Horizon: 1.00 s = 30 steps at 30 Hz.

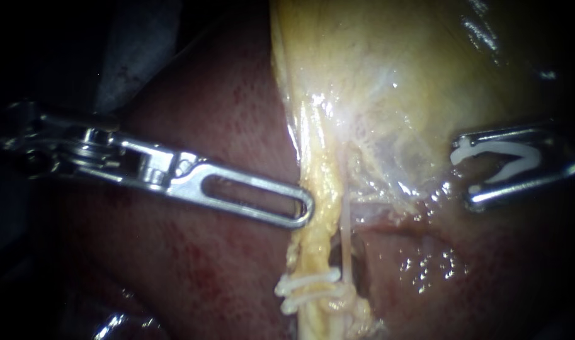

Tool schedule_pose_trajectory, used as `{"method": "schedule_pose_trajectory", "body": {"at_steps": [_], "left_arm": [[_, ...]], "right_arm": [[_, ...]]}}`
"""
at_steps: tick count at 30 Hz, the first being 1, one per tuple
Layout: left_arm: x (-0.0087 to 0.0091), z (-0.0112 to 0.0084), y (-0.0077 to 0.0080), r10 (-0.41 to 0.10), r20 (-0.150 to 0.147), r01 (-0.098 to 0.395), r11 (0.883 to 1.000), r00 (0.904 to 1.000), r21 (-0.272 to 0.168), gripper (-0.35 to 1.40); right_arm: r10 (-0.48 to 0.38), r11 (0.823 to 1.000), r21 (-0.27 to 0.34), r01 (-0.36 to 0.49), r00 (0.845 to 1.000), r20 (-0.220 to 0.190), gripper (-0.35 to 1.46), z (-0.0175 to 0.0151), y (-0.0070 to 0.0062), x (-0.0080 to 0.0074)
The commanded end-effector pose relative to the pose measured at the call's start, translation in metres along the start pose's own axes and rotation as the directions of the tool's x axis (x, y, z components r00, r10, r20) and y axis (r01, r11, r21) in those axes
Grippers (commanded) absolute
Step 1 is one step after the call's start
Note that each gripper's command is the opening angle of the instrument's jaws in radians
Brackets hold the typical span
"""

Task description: Clipping third clip left tube

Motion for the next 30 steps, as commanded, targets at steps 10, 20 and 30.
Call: {"method": "schedule_pose_trajectory", "body": {"at_steps": [10,20,30], "left_arm": [[0.0008,-0.0024,-0.0009,0.000,-0.014,0.000,1.000,0.9999,0.012,-0.35],[0.0015,-0.0056,-0.0040,-0.012,-0.002,0.012,1.000,0.9999,0.016,-0.35],[0.0014,-0.0059,-0.0043,-0.013,0.003,0.013,1.000,0.9999,0.014,-0.35]], "right_arm": [[-0.005,1.000,-0.004,0.005,1.000,-0.001,0.56,0.0013,-0.0004,-0.0008],[-0.015,1.000,0.017,0.014,1.000,0.013,0.57,0.0050,-0.0012,-0.0019],[-0.037,0.998,0.047,0.035,0.999,0.034,0.57,0.0096,-0.0013,-0.0040]]}}
